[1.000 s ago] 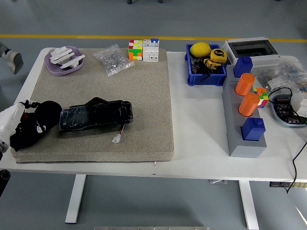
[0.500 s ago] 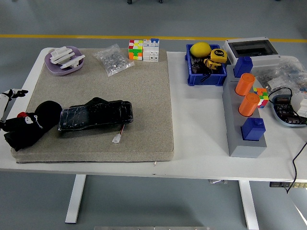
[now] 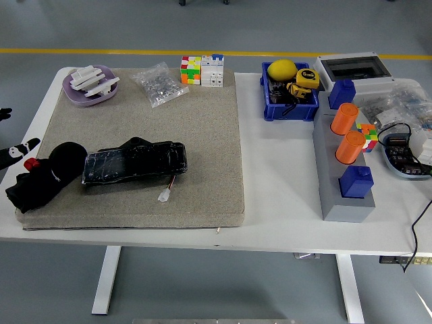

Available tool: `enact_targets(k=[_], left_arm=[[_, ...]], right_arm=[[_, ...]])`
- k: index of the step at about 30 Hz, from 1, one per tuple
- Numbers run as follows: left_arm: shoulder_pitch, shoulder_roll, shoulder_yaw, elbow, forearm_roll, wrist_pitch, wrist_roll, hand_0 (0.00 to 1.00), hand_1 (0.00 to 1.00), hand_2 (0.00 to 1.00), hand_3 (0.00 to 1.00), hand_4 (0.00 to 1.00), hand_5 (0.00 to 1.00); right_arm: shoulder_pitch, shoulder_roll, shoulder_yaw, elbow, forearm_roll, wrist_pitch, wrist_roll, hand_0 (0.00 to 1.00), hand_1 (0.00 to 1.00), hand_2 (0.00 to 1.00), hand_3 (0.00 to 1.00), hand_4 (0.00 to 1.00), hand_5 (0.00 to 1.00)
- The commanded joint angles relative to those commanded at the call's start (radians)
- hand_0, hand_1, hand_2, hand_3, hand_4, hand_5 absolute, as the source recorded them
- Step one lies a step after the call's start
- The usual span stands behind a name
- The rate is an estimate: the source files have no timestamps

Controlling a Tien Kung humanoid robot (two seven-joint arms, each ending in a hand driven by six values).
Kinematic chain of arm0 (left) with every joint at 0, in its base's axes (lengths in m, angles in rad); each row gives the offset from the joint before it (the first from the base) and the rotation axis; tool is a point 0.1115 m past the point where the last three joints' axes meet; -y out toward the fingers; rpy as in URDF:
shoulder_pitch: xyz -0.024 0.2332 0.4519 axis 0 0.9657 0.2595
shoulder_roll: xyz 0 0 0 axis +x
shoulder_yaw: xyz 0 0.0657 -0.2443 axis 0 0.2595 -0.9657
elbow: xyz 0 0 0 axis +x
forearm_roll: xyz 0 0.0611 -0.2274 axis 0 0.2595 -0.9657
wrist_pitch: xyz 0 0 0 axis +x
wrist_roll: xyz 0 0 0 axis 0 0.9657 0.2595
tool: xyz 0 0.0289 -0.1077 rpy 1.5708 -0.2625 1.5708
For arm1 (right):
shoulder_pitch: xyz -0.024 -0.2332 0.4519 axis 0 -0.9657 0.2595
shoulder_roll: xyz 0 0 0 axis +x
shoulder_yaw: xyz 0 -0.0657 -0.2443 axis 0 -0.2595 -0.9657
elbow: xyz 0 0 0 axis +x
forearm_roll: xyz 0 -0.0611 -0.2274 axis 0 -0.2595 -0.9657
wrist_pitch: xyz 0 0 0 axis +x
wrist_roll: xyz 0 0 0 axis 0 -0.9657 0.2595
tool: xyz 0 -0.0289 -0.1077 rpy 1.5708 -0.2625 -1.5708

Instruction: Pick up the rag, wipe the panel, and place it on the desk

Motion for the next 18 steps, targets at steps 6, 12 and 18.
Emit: enact_targets(k=[6,12,18], left_arm=[[0.013,-0.006,-0.019,-0.008,0.010,0.003,-0.003,0.772,0.786,0.750,0.762,0.998,0.441],[0.014,-0.011,-0.013,-0.004,0.017,0.002,-0.004,0.772,0.785,0.750,0.763,0.998,0.472],[0.000,-0.011,0.006,0.018,0.038,0.002,-0.008,0.772,0.785,0.748,0.761,0.998,0.475]], right_arm=[[0.004,-0.003,0.014,0.000,-0.014,-0.001,-0.002,0.794,0.686,0.691,0.615,0.990,0.468],[0.010,-0.002,0.063,0.000,-0.063,0.001,-0.002,0.796,0.686,0.691,0.616,0.991,0.469],[0.011,0.004,0.107,0.000,-0.092,0.000,0.001,0.796,0.686,0.691,0.617,0.992,0.472]])
